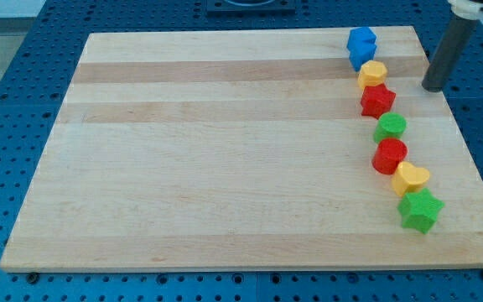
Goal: Separate the yellow heart from group of blocks
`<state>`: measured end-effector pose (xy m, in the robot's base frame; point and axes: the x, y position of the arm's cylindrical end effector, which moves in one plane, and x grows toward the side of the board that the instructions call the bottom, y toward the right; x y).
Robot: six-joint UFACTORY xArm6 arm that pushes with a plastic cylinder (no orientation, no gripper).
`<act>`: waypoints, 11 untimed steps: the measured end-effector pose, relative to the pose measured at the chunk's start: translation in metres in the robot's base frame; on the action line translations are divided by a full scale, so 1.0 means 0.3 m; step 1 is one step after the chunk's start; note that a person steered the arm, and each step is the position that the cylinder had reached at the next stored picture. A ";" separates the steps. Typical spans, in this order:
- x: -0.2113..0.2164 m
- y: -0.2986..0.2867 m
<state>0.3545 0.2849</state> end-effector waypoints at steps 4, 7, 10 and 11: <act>0.261 0.002; 0.443 0.002; 0.583 -0.096; 0.583 -0.148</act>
<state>0.5293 0.2404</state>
